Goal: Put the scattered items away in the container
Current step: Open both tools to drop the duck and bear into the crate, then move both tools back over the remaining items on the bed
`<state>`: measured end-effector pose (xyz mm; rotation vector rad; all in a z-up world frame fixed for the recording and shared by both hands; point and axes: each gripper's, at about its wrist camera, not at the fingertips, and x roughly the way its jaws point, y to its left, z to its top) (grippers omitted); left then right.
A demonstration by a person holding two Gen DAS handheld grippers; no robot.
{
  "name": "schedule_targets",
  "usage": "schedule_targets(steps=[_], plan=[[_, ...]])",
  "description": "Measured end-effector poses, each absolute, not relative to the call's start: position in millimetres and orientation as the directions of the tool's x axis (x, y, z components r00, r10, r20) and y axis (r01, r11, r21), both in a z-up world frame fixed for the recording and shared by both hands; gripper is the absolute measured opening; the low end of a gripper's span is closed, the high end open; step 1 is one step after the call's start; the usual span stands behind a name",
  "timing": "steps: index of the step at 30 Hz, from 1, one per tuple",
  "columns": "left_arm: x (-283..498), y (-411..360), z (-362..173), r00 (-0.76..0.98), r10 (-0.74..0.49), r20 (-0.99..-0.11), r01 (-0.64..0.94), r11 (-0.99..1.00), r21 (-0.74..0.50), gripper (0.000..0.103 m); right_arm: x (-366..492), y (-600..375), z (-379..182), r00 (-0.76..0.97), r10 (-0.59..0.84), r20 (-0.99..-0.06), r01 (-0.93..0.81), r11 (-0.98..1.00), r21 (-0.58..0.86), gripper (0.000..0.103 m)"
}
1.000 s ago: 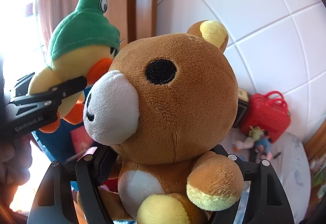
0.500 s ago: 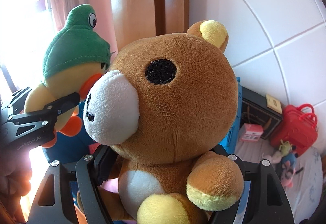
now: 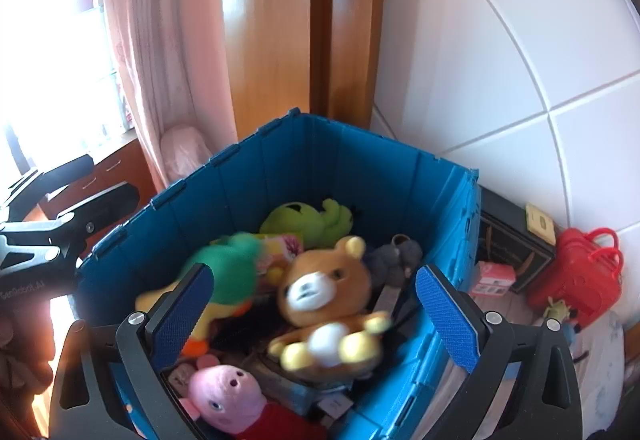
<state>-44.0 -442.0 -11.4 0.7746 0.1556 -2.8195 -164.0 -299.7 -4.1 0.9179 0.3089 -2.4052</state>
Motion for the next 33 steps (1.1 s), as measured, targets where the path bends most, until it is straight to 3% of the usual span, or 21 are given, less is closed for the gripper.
schedule_targets(steps=[15, 33], plan=[[-43, -375, -11, -0.842, -0.105, -0.529, 0.137, -0.99, -0.022, 0.094, -143, -226, -15, -0.648, -0.389, -0.655, 0.48, -0.876, 0.045, 0.103], [-69, -183, -15, -0.826, 0.044, -0.562, -0.085, -0.995, 0.046, 0.094, -121, -34, -42, -0.694, -0.249, -0.676, 0.263, -0.961, 0.084, 0.103]])
